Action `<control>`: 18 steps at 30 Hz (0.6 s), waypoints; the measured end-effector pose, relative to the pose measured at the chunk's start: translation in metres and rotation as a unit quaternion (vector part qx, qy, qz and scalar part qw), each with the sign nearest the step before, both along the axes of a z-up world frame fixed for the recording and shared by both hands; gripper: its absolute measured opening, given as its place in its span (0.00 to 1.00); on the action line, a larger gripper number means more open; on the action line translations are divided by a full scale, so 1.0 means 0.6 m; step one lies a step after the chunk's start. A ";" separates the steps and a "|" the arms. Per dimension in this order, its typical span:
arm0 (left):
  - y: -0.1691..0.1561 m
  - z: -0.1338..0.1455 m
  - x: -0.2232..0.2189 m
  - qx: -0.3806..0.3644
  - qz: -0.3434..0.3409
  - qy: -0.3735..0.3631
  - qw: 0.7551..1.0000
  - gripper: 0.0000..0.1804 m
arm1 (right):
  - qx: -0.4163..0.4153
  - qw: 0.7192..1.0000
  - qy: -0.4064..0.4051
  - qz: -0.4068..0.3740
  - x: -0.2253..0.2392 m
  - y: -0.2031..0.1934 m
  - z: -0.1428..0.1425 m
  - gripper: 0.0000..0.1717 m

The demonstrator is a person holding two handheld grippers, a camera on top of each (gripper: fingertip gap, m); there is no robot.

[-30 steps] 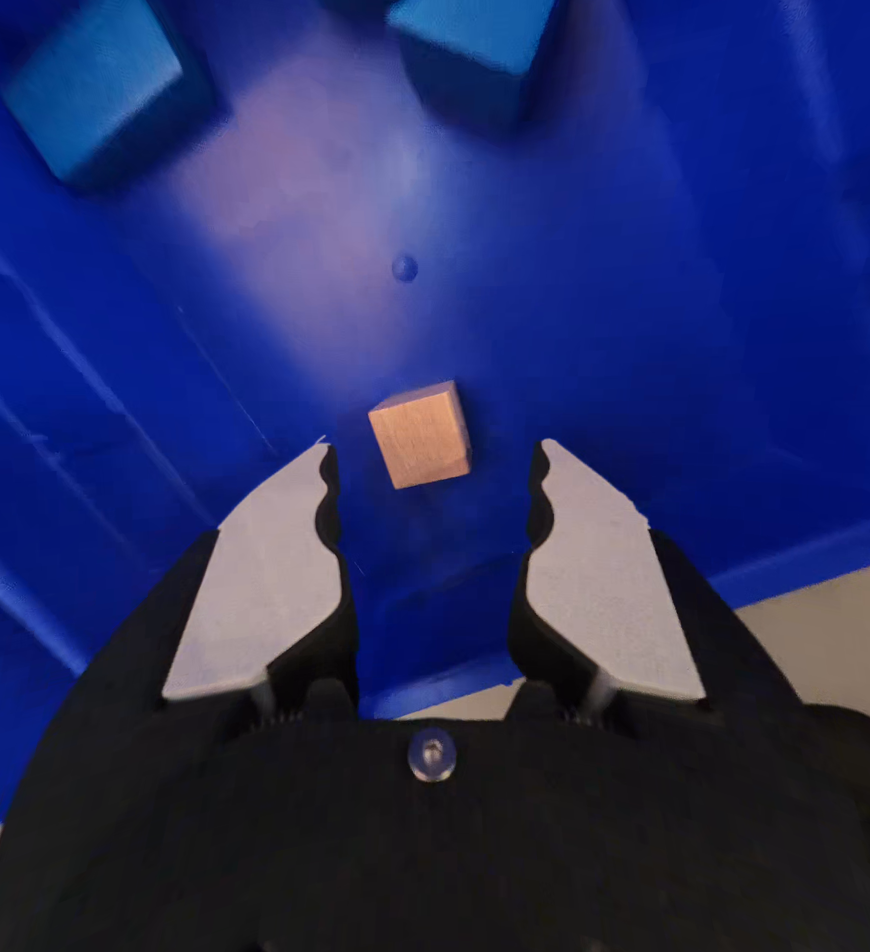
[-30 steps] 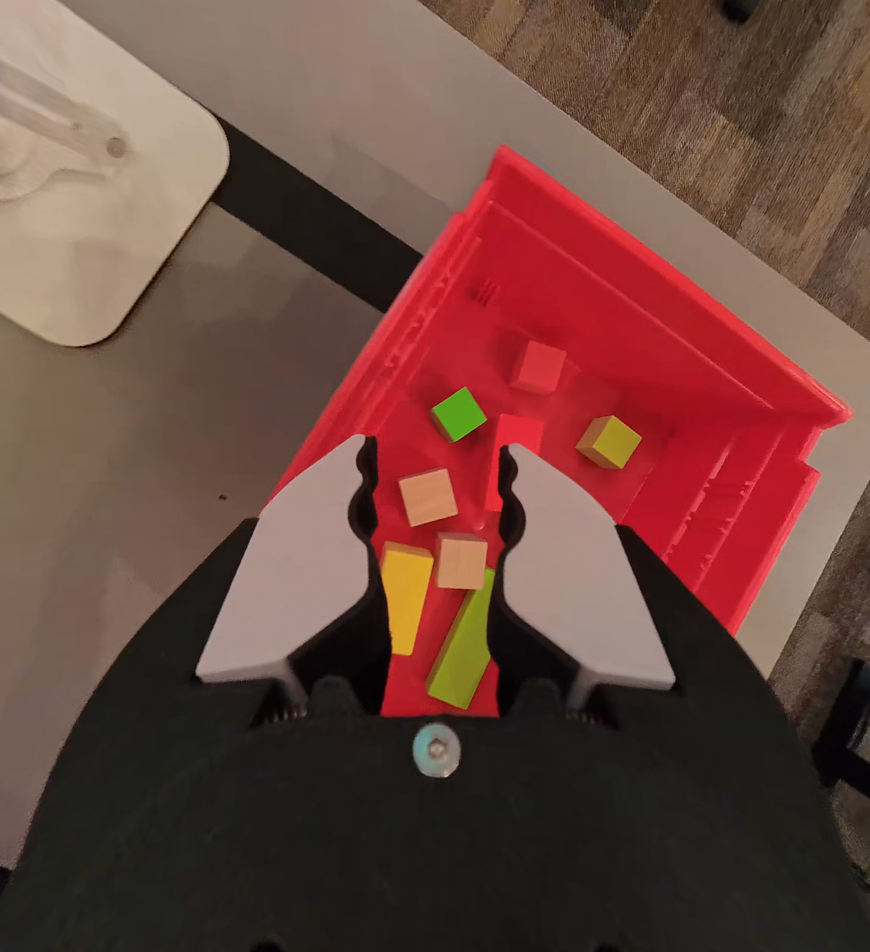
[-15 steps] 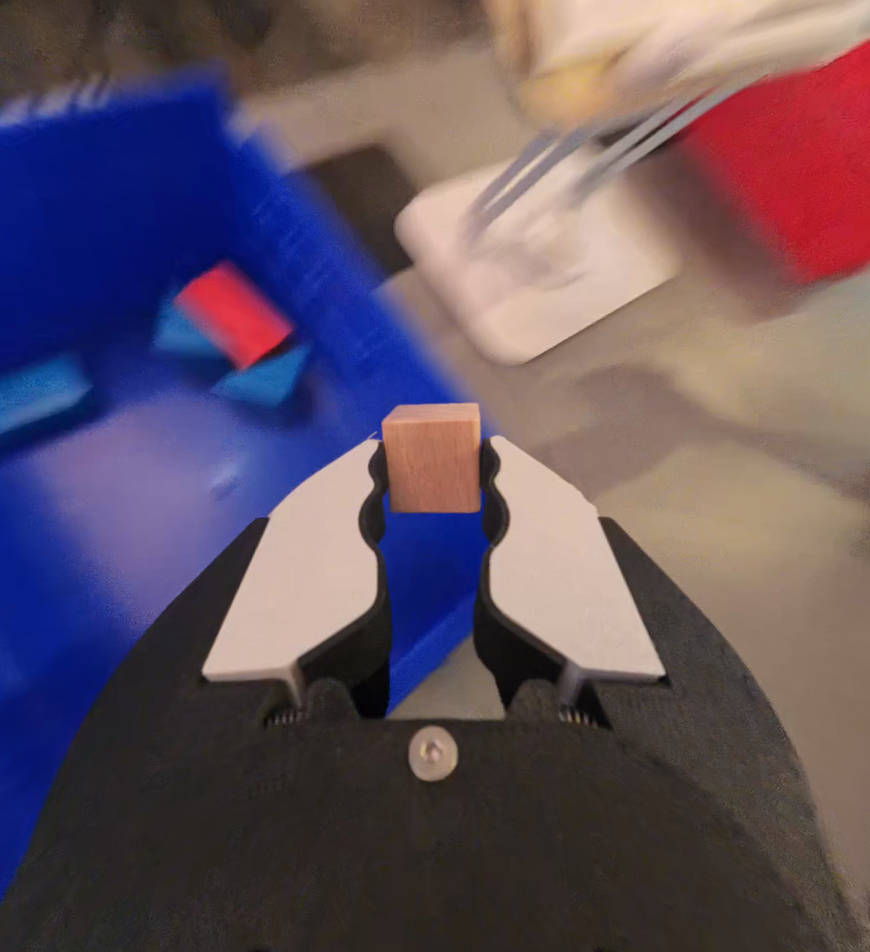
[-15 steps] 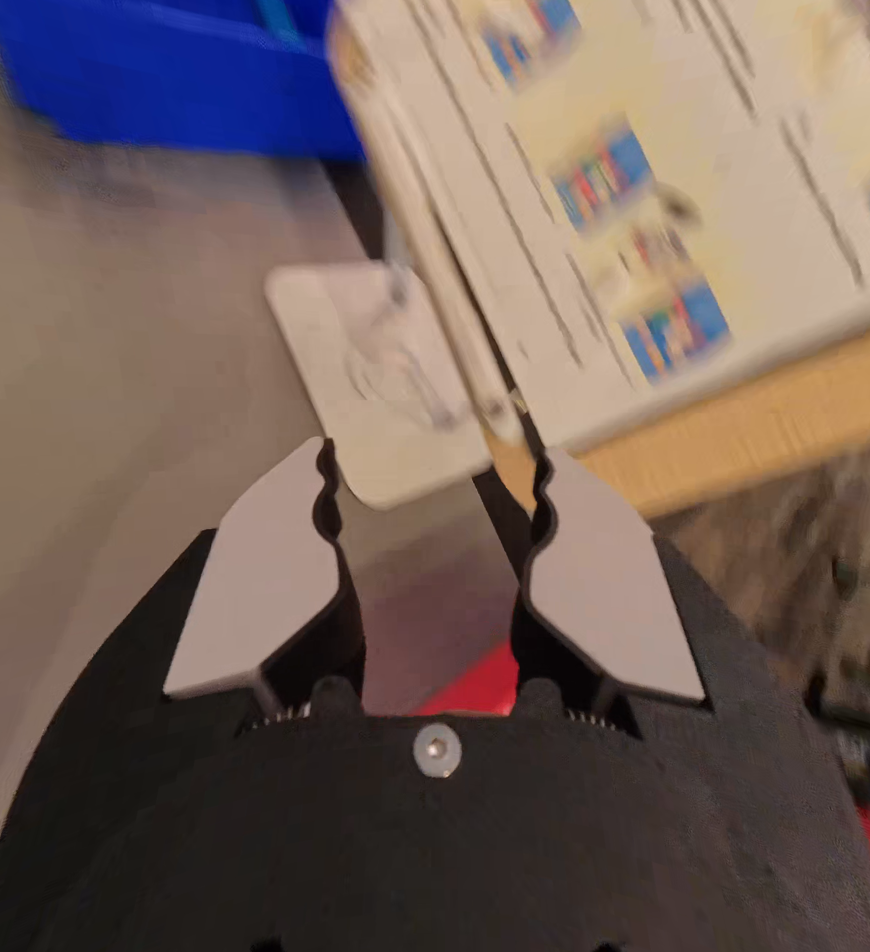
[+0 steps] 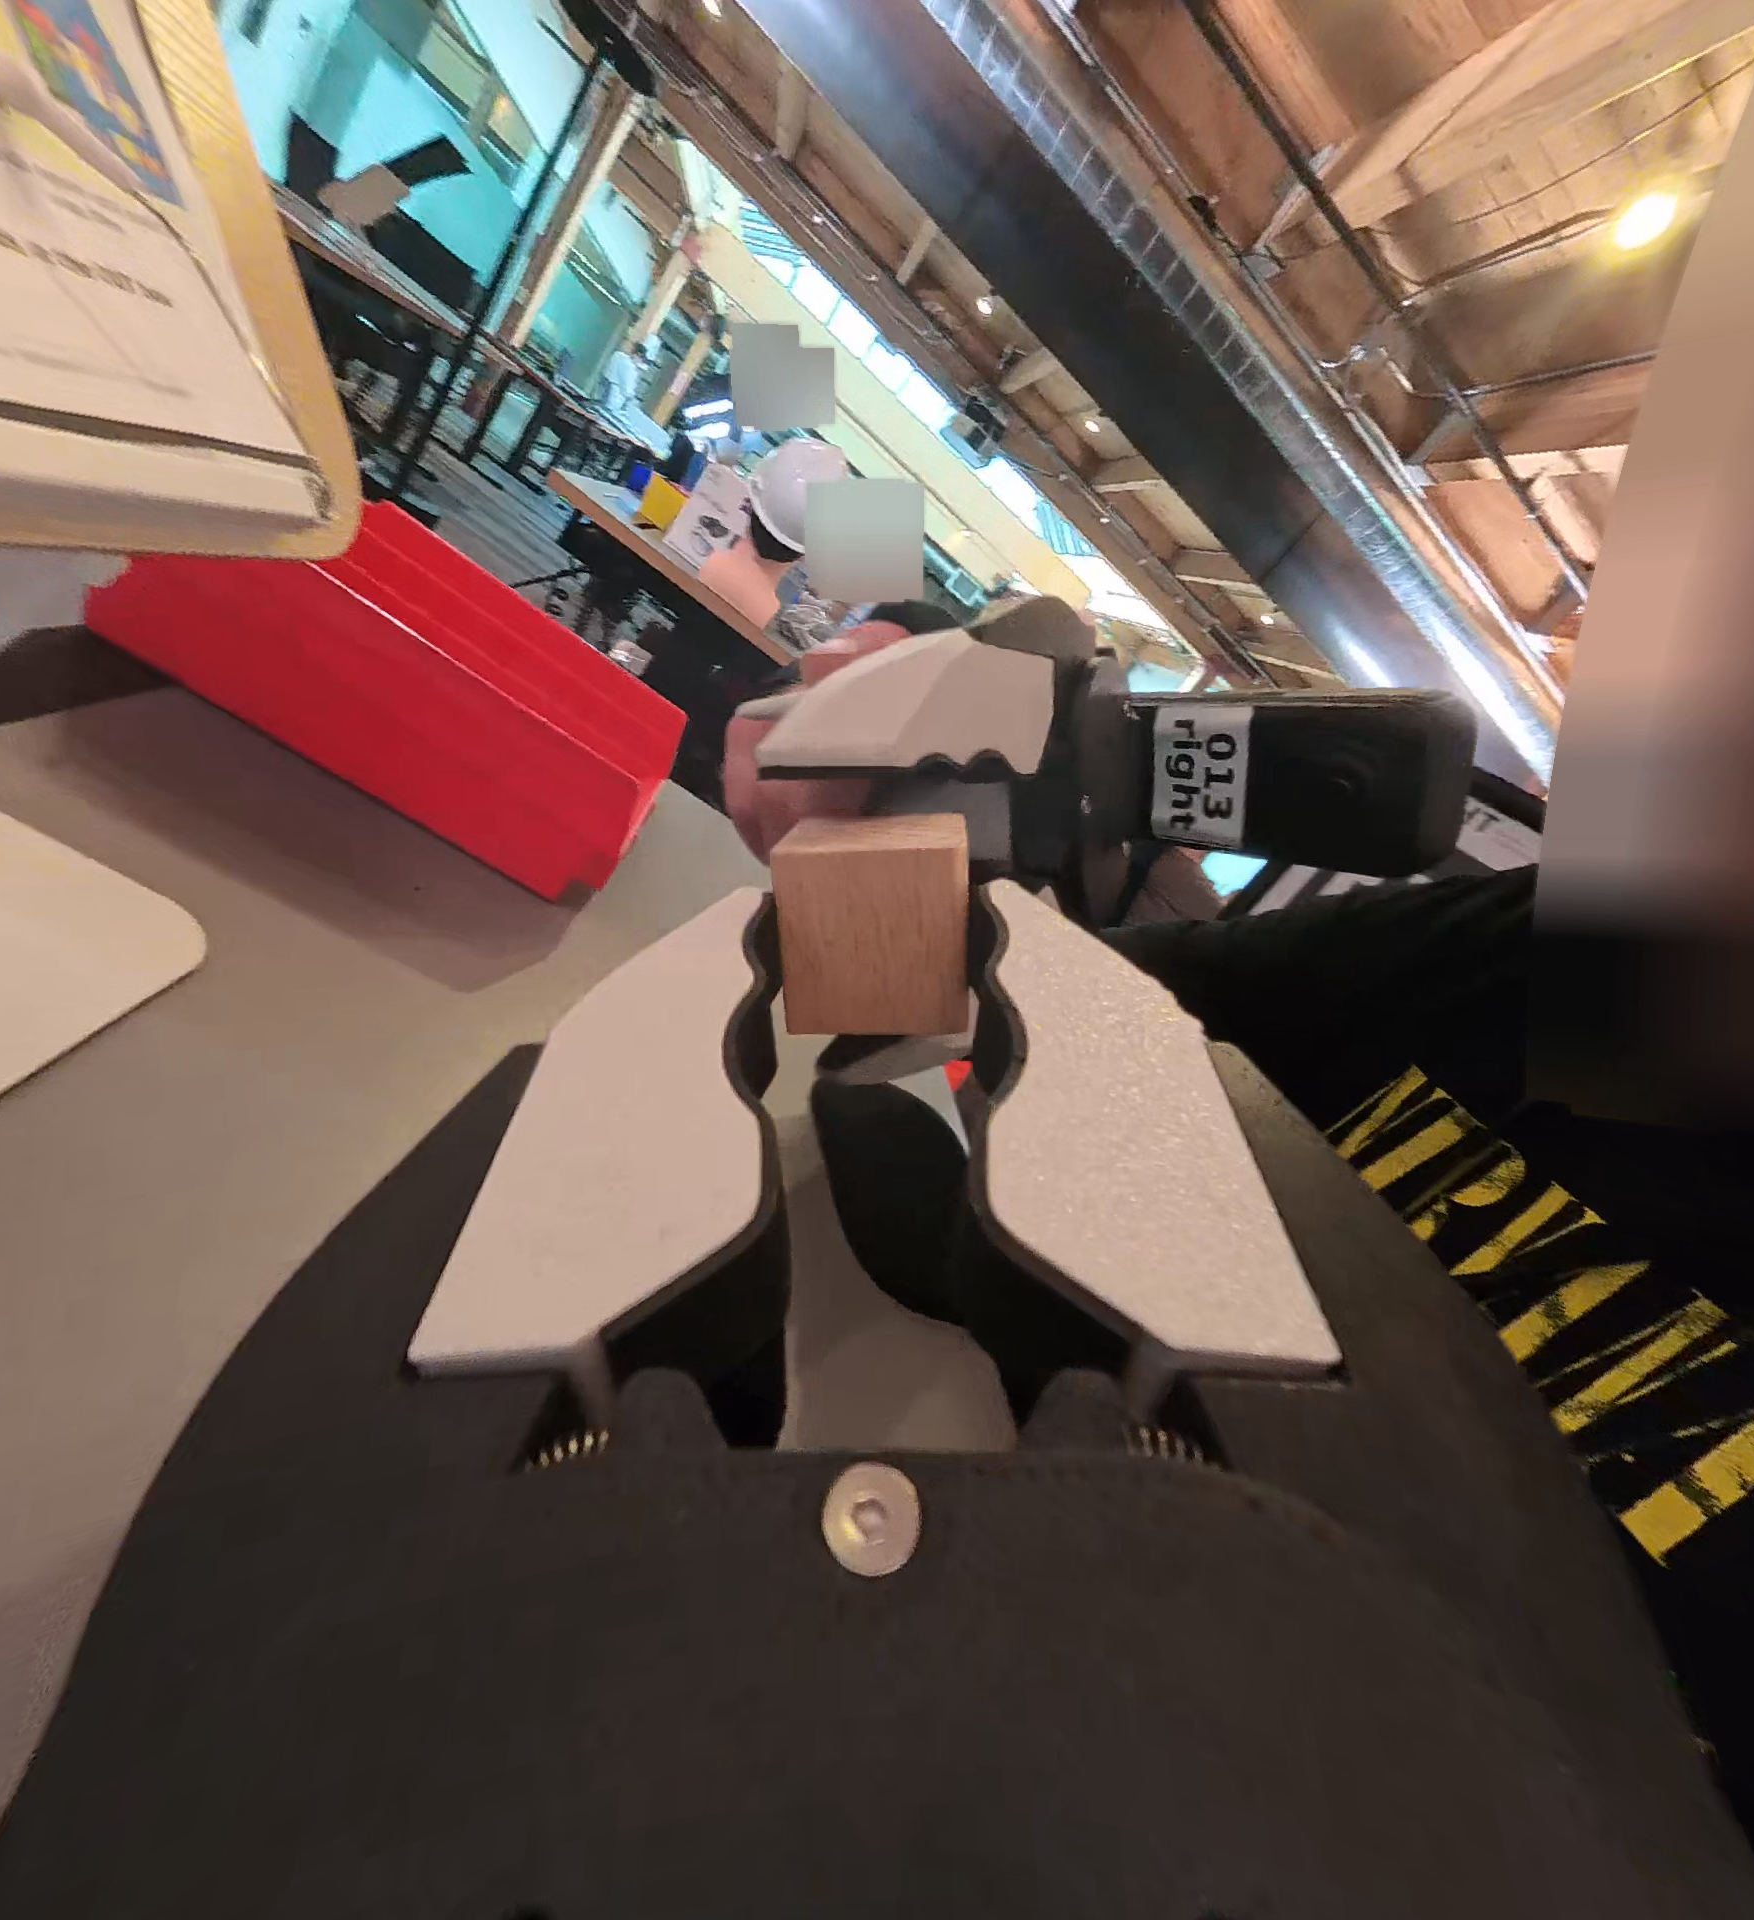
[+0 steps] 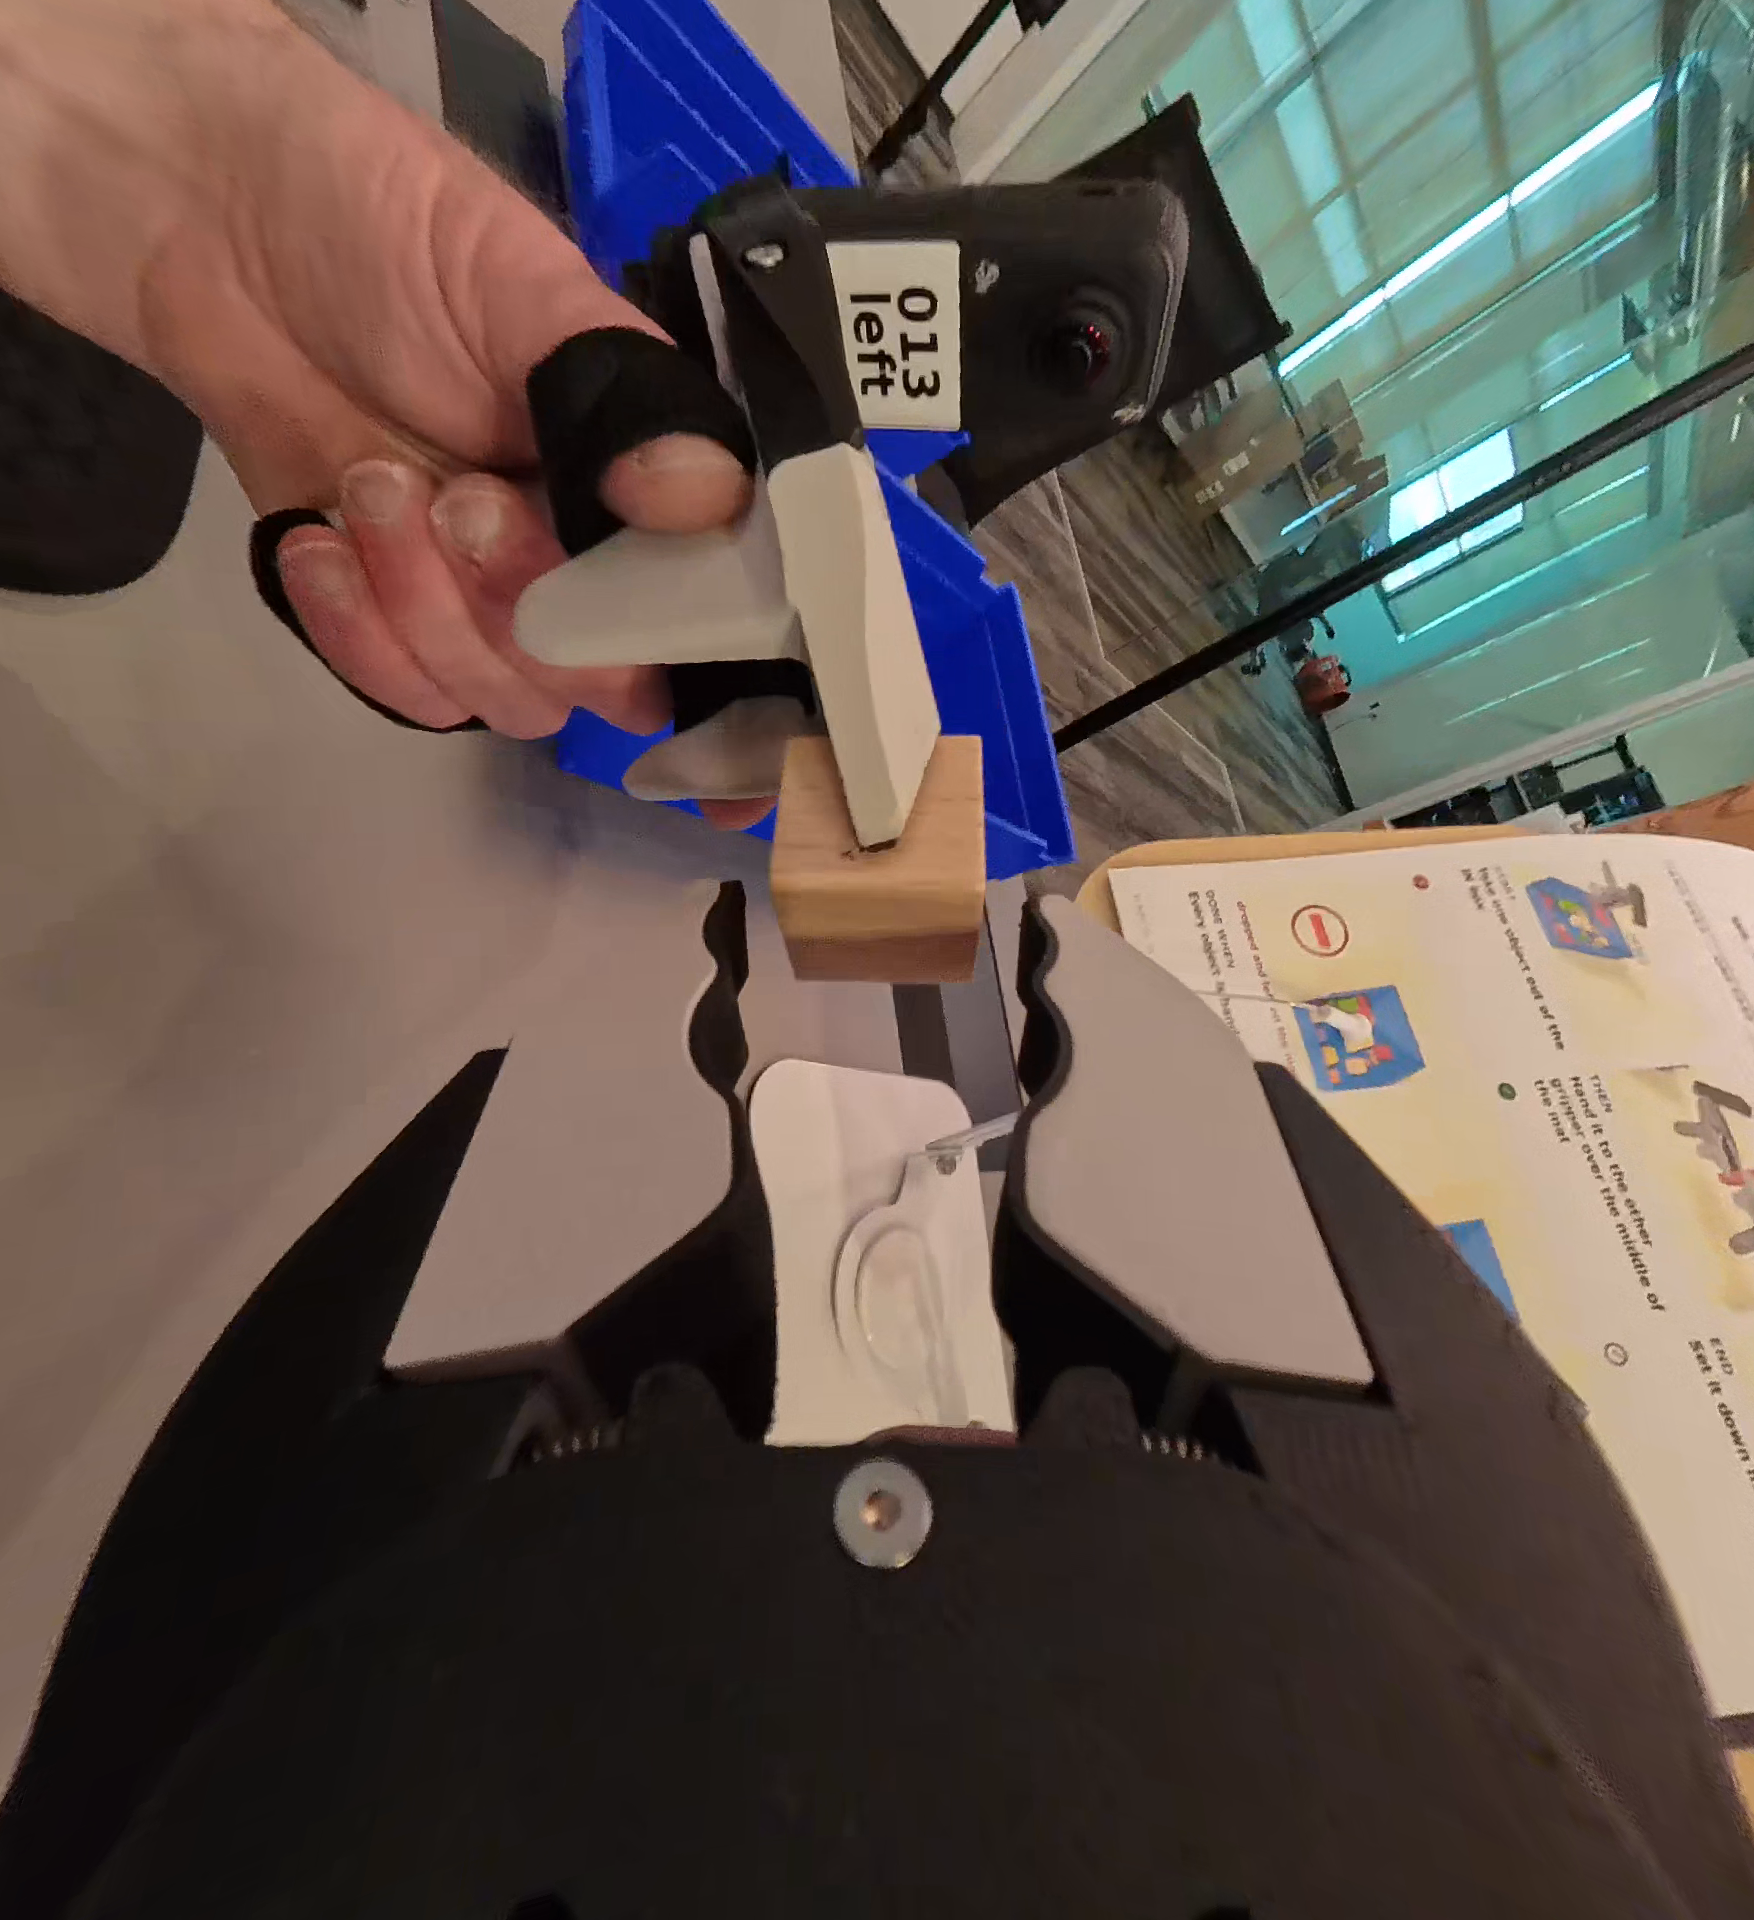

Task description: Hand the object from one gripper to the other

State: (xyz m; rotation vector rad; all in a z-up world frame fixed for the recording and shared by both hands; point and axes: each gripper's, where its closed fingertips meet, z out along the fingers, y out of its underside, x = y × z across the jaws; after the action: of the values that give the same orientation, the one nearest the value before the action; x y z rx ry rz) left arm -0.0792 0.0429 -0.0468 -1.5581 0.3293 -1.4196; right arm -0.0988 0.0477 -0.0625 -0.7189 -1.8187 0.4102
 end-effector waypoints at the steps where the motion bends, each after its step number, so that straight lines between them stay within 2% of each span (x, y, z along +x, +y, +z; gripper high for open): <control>1: -0.001 -0.001 0.006 0.001 -0.004 -0.002 1.000 0.19 | 0.001 1.000 -0.005 0.004 0.001 -0.003 -0.003 0.25; 3: -0.004 -0.003 0.020 0.001 -0.016 -0.006 1.000 0.19 | 0.010 1.000 0.004 0.014 0.006 -0.011 0.000 0.20; 7: -0.009 -0.001 0.035 0.003 -0.036 -0.026 0.999 0.20 | -0.023 1.000 -0.008 0.018 0.024 -0.015 0.003 0.20; 10: -0.007 0.010 0.027 0.023 -0.016 -0.010 1.000 0.27 | -0.072 0.997 -0.014 -0.012 0.063 0.021 0.026 0.19; 12: -0.005 0.017 0.008 0.030 0.007 0.006 0.999 0.25 | -0.091 0.993 -0.029 -0.073 0.110 0.096 0.040 0.20; 14: -0.005 0.016 -0.013 0.033 0.027 0.029 0.999 0.21 | -0.127 0.977 -0.063 -0.156 0.178 0.198 0.042 0.19; 16: -0.005 0.010 -0.032 0.023 0.043 0.045 0.998 0.18 | -0.171 0.948 -0.120 -0.240 0.266 0.300 0.026 0.19; 18: -0.009 0.004 -0.044 0.018 0.047 0.055 0.997 0.18 | -0.176 0.911 -0.179 -0.328 0.365 0.396 0.001 0.19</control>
State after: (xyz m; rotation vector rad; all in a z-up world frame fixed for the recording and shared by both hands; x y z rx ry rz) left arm -0.1054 0.0376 -0.0447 -1.6052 0.3401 -1.2515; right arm 0.1200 0.2854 -0.0621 -1.6836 -1.7139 0.1560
